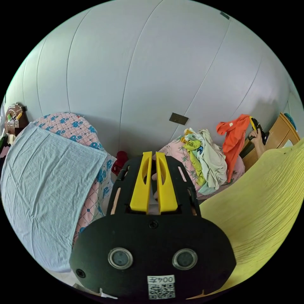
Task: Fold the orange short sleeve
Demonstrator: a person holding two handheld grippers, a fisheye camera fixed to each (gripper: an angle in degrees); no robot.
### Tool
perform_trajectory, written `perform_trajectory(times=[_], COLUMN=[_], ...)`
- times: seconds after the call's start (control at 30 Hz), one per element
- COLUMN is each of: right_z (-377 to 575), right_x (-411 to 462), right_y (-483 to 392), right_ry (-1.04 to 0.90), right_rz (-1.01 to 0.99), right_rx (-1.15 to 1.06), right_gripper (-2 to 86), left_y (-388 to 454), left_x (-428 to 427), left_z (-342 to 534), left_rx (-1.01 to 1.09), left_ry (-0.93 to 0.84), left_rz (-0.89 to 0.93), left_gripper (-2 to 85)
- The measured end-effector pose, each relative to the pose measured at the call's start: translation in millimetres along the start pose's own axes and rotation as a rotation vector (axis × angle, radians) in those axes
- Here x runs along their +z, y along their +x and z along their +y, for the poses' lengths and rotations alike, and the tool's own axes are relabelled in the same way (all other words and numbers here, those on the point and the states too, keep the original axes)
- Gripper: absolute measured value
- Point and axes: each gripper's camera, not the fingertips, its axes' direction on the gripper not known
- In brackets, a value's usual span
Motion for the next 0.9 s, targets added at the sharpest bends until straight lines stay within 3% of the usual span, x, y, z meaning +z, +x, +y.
perform_trajectory(times=[0.2,0.37,0.53,0.67,0.9], right_z=[-41,-12,83,165,361], right_x=[-33,-34,-15,20,105], right_y=[-143,-273,-387,-439,-513], right_ry=[-0.007,-0.101,-0.194,-0.292,-0.531], right_rz=[-0.337,-0.662,-0.990,-1.108,-1.340], right_rx=[-0.204,-0.330,-0.361,-0.296,-0.097], right_gripper=[-0.7,-0.7,-0.7,-0.7,-0.8], left_y=[-43,-90,-165,-204,-256], left_x=[-35,-93,-188,-271,-432], left_z=[7,17,32,50,102], left_rx=[0.053,0.168,0.207,0.225,0.253], left_ry=[0.066,0.135,0.215,0.302,0.421], left_rz=[0.113,0.178,0.163,0.103,-0.182], left_gripper=[8.4,11.6,16.2,20.3,25.7])
